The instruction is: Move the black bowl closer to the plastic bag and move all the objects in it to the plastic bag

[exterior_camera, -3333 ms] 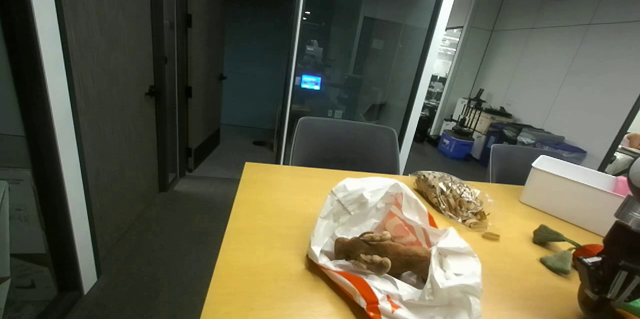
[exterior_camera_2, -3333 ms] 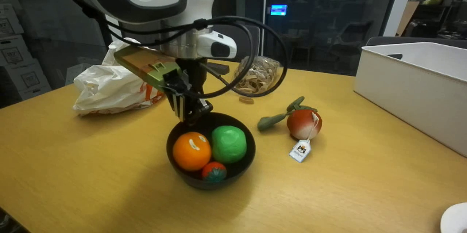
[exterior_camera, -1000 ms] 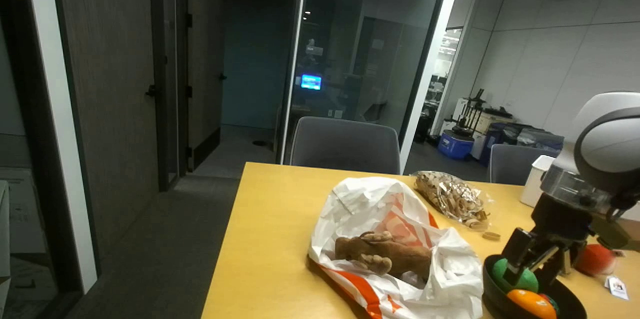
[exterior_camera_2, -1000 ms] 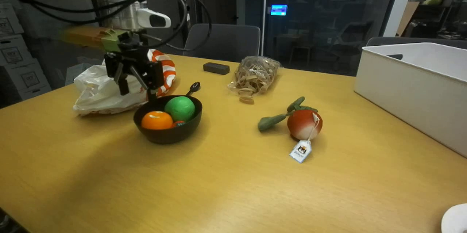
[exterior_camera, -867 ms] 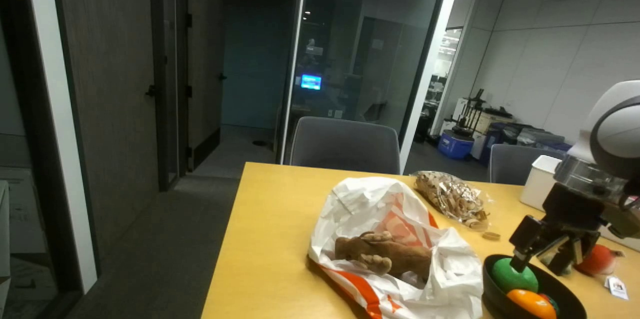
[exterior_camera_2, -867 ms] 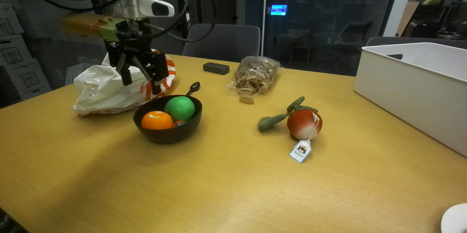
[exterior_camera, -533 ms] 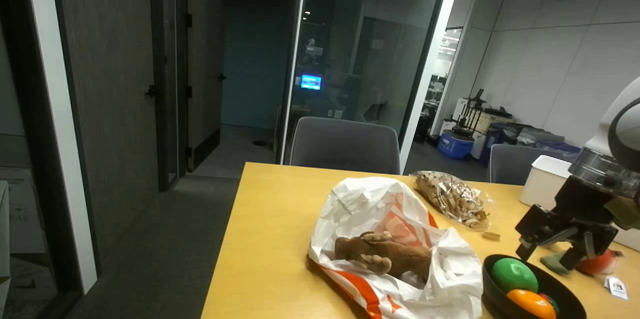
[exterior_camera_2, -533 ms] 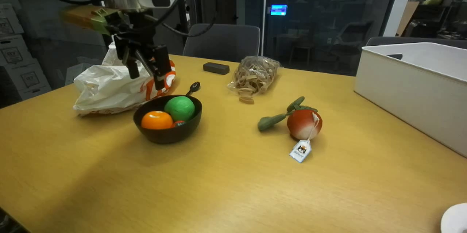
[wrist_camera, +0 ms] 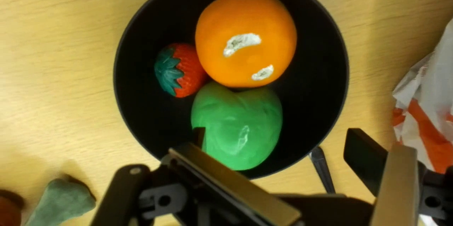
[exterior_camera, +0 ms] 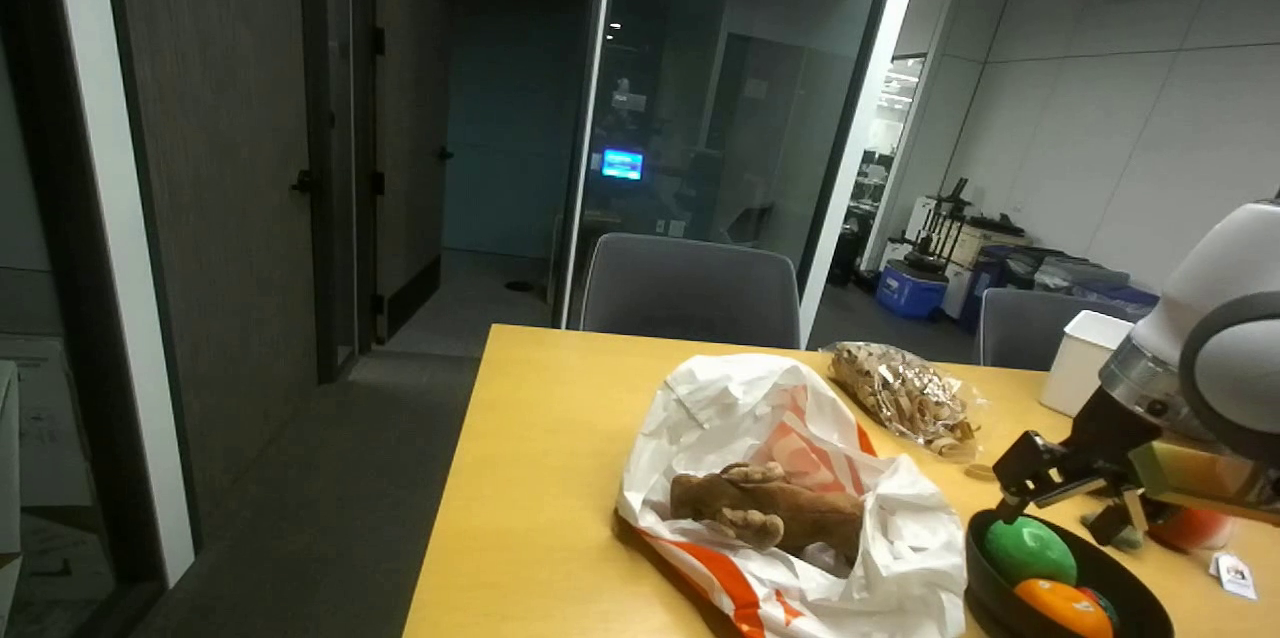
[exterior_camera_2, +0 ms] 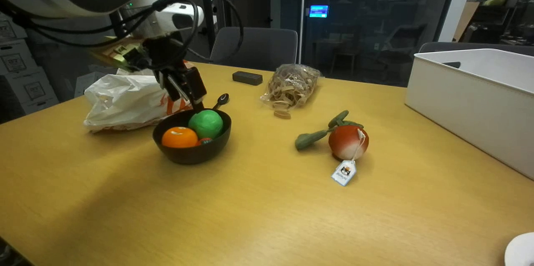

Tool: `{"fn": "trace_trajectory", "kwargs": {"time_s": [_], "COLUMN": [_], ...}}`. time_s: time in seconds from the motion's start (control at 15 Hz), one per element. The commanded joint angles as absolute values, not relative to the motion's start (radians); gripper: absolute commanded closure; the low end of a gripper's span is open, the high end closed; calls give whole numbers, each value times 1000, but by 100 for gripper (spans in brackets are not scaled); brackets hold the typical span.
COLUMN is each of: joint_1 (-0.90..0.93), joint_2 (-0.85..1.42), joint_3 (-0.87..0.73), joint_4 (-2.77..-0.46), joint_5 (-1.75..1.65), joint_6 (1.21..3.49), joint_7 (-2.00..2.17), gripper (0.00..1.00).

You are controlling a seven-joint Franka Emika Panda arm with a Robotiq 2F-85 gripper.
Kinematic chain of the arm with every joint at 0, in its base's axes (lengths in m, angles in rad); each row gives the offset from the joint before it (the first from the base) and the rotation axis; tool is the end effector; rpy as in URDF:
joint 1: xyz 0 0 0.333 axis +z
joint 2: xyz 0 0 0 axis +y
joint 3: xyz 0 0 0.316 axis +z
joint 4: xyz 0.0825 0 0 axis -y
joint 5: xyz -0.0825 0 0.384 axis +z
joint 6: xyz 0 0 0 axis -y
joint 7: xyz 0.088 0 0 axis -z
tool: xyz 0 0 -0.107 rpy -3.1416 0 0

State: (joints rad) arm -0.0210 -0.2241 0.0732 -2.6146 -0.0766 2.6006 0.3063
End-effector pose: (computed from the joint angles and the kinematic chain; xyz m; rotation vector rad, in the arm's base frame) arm 0.4403 0.0240 0.3484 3.0847 -0.2981 0.3370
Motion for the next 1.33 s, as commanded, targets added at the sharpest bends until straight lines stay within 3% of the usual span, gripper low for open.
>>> {"fn": "trace_trajectory", "kwargs": {"time_s": [0.0,0.6,0.67,0.73,0.87,0.93,1.27], "joint_1": [-99,-95,-90,-86,-83,-82,-76], "joint_2": [-164,-88,-85,-84,-84,-86,-113], "joint_3": [107,79,78,77,74,73,63], "joint_4": [-2615,-2603,-2602,-2603,-2601,-2599,-2603], "joint_5": [-248,-353,-348,-343,-341,-339,-284], "joint_6": [2696,2703,2700,2698,2691,2691,2672], "joint_7": [464,606,605,603,600,599,564], "gripper": [0,0,25,26,42,46,47]}}
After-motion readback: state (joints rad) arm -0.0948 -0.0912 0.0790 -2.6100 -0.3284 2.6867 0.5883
